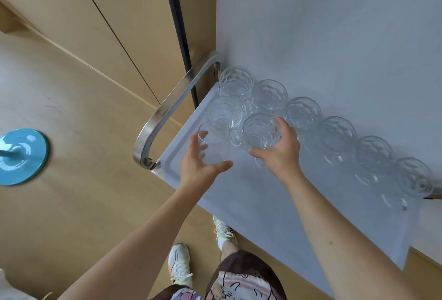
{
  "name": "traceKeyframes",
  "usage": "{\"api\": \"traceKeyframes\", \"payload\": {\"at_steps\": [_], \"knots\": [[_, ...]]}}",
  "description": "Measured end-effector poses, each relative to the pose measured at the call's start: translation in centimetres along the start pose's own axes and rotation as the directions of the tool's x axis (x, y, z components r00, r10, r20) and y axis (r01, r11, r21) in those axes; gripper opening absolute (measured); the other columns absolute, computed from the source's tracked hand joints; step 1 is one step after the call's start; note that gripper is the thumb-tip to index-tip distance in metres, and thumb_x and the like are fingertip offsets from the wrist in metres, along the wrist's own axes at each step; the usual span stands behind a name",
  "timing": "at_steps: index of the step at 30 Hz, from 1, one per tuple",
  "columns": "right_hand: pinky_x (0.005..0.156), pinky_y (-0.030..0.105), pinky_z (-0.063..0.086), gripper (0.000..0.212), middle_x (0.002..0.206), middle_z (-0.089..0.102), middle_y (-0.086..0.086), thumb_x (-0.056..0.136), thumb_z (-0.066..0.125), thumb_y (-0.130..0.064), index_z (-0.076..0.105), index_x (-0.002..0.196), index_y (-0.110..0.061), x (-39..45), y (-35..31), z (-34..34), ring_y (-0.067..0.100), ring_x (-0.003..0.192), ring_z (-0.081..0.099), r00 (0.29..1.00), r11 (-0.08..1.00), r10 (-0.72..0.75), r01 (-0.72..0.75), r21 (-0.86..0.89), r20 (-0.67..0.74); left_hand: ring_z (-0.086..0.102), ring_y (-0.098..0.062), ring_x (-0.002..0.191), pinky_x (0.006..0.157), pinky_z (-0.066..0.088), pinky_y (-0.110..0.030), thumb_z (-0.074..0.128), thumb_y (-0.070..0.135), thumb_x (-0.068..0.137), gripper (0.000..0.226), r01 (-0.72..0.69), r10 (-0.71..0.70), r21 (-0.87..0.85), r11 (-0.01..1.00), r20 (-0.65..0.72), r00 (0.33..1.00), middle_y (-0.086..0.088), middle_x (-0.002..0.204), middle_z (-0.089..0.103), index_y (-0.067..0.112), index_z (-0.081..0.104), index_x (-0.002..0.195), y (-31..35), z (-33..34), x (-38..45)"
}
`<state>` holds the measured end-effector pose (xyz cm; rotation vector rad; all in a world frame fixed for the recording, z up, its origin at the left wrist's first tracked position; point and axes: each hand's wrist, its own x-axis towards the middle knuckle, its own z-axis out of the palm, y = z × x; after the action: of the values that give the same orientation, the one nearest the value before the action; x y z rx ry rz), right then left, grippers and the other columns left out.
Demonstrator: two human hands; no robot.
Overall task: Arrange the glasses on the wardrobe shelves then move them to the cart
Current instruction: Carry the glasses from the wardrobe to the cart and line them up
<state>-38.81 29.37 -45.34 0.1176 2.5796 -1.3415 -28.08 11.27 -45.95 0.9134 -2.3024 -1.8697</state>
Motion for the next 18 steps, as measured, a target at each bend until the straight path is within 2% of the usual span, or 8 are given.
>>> {"api": "traceKeyframes", "payload": {"at_steps": [8,12,14,18], "knots": [[0.098,0.017,0.033,0.107,0.134,0.043,0.003,0.055,0.098,-0.014,0.046,0.148,-0.026,0.1,0.0,0.1,0.011,0.121,0.044,0.999,0.999,-0.036,0.035,0.02,0.025,0.053,0.007,0.116,0.105,0.051,-0.036,0.095,0.034,0.057,0.081,0.004,-0.004,0.007,1.0,0.012,1.0,0.032,0.122,0.051,0.051,0.048,0.12,0.9,0.7,0.6],[0.109,0.031,0.04,0.107,0.132,0.037,0.002,0.055,0.097,-0.013,0.045,0.147,-0.031,0.2,-0.2,0.0,0.012,0.123,0.039,0.997,0.998,-0.055,0.054,0.02,0.055,0.051,0.01,0.116,0.106,0.05,-0.037,0.095,0.034,0.057,0.084,0.013,-0.014,0.015,1.0,0.023,1.0,0.027,0.125,0.052,0.052,0.047,0.123,1.1,1.1,0.4],[0.11,0.038,0.041,0.107,0.13,0.034,0.0,0.057,0.097,-0.014,0.043,0.148,-0.034,0.3,-0.2,-0.1,0.013,0.124,0.039,0.997,0.999,-0.046,0.046,0.006,0.067,0.053,0.006,0.117,0.105,0.05,-0.038,0.095,0.034,0.058,0.085,0.027,-0.027,0.024,0.999,0.027,0.999,0.028,0.128,0.051,0.052,0.045,0.124,1.1,1.1,0.3],[0.109,0.041,0.043,0.11,0.137,0.033,0.004,0.063,0.095,-0.016,0.036,0.153,-0.034,0.4,-0.2,0.2,0.017,0.13,0.039,0.997,0.999,-0.025,0.027,-0.025,0.07,0.054,-0.002,0.12,0.104,0.051,-0.04,0.096,0.032,0.06,0.086,0.037,-0.039,0.056,0.998,0.035,0.999,0.026,0.132,0.051,0.05,0.045,0.126,1.4,1.0,0.3]]}}
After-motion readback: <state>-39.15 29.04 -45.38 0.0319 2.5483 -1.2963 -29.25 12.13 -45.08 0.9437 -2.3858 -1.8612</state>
